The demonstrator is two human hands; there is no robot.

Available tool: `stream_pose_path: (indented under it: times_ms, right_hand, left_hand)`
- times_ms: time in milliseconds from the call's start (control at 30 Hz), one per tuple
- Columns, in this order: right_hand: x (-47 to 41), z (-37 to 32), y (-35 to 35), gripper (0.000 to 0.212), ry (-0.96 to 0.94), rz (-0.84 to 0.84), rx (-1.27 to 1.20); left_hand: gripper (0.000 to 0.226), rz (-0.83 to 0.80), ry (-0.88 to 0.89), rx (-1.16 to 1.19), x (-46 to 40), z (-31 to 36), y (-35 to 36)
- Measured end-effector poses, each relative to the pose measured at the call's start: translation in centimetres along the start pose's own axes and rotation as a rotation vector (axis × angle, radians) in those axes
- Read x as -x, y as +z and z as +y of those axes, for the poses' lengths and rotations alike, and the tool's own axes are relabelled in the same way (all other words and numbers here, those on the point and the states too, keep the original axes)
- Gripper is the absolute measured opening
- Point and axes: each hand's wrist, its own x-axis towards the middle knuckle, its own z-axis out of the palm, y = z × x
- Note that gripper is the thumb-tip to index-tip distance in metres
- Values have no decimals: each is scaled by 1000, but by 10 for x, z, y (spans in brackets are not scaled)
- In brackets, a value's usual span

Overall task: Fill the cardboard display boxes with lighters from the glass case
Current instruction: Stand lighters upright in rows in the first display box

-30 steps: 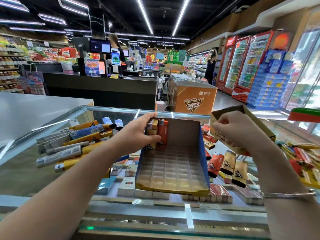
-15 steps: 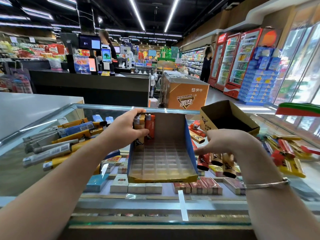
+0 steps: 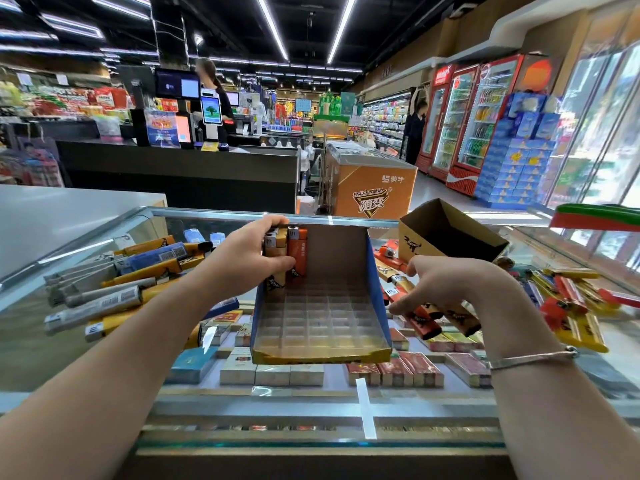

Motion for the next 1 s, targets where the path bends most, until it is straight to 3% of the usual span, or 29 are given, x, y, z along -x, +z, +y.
stream_pose_path:
  times_ms: [200,333,467,600,700,800,900,1000]
  right_hand:
    - [-4,-2,1,68,-45,-48,-107]
    - [-9,-6,7,44,-57,26,-152]
    - [-12,-6,7,33,-52,79,-168]
    - [-8,-1,-5,36,-71,177,-462]
    - [5,-3,-18,33,-251,248,-885]
    - [21,-13,-23,27,-568,226,-1152]
    - [27,-29,-16,22,-780,222,-1198]
    - [28,-46,-6,17,-862,335,-1098]
  left_hand:
    - [51,4,7,-24,1,1,-1]
    - [50,3,3,-30,2,3,-1]
    - [52,-3,-7,-35,3,5,-1]
    - [55,10,-9,-39,5,8,2]
    - [60,14,-3,-41,6,11,5]
    - [63,6,3,-77,6,13,9]
    - [63,31,28,-150,6,15,12]
    - [49,144,165,-195,9,23,10]
